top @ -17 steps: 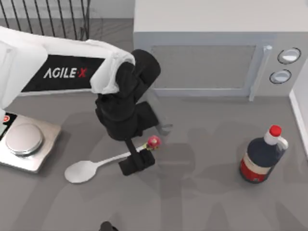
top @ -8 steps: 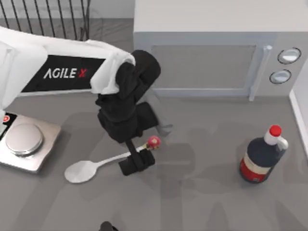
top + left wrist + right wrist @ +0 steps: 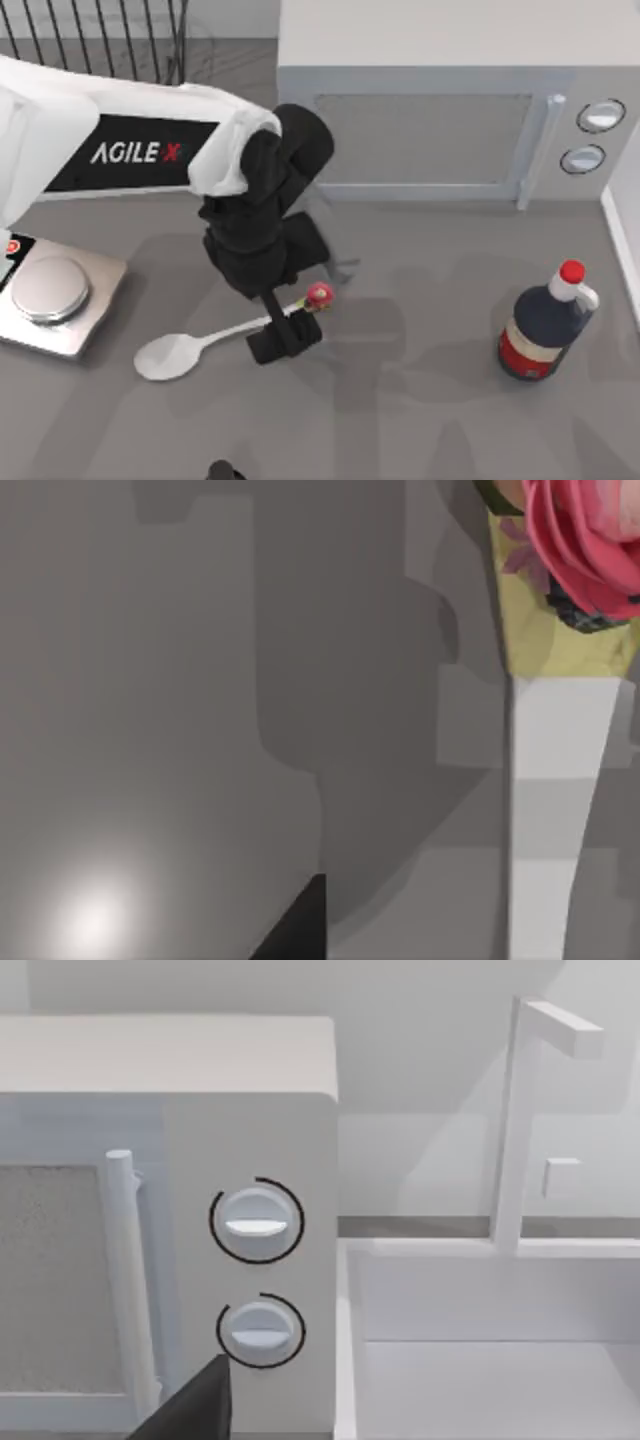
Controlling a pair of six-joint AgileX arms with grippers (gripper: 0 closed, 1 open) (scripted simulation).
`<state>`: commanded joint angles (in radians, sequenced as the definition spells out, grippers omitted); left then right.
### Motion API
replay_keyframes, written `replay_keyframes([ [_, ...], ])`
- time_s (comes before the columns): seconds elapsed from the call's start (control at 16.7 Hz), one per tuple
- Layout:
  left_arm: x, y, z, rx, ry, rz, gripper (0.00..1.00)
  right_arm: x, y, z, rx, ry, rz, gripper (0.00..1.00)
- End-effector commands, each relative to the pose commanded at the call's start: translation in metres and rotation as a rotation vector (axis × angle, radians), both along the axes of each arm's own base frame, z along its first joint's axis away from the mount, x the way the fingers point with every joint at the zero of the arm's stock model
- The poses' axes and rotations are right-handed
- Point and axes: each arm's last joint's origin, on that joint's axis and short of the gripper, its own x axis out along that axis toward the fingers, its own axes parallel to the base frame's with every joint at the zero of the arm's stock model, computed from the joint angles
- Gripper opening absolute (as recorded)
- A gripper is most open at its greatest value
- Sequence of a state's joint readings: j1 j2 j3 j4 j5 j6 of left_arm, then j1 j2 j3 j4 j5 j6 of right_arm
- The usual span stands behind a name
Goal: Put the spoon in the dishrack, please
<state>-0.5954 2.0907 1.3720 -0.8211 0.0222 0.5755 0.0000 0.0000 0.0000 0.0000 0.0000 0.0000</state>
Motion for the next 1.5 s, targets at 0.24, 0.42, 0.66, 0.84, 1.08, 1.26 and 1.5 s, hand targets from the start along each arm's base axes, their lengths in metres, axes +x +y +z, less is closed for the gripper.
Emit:
replay_keyframes([
  [0.24, 0.005, -0.006, 0.016, 0.001, 0.001, -0.010, 0.00, 0.000, 0.000, 0.000, 0.000, 0.000, 0.000, 1.00],
  [0.42, 0.014, -0.012, 0.056, 0.003, 0.003, -0.011, 0.00, 0.000, 0.000, 0.000, 0.000, 0.000, 0.000, 1.00],
  [0.66, 0.014, -0.011, 0.129, 0.020, 0.028, -0.006, 0.00, 0.000, 0.000, 0.000, 0.000, 0.000, 0.000, 1.00],
  [0.84, 0.007, -0.005, 0.176, 0.011, 0.015, -0.003, 0.00, 0.000, 0.000, 0.000, 0.000, 0.000, 0.000, 1.00],
  [1.08, 0.000, 0.000, 0.200, 0.000, 0.000, 0.000, 0.00, 0.000, 0.000, 0.000, 0.000, 0.000, 0.000, 1.00],
  [1.26, 0.001, 0.000, 0.199, 0.002, 0.001, 0.001, 0.00, 0.000, 0.000, 0.000, 0.000, 0.000, 0.000, 1.00],
  [1.5, 0.002, 0.016, 0.209, -0.051, -0.057, 0.061, 0.00, 0.000, 0.000, 0.000, 0.000, 0.000, 0.000, 1.00],
])
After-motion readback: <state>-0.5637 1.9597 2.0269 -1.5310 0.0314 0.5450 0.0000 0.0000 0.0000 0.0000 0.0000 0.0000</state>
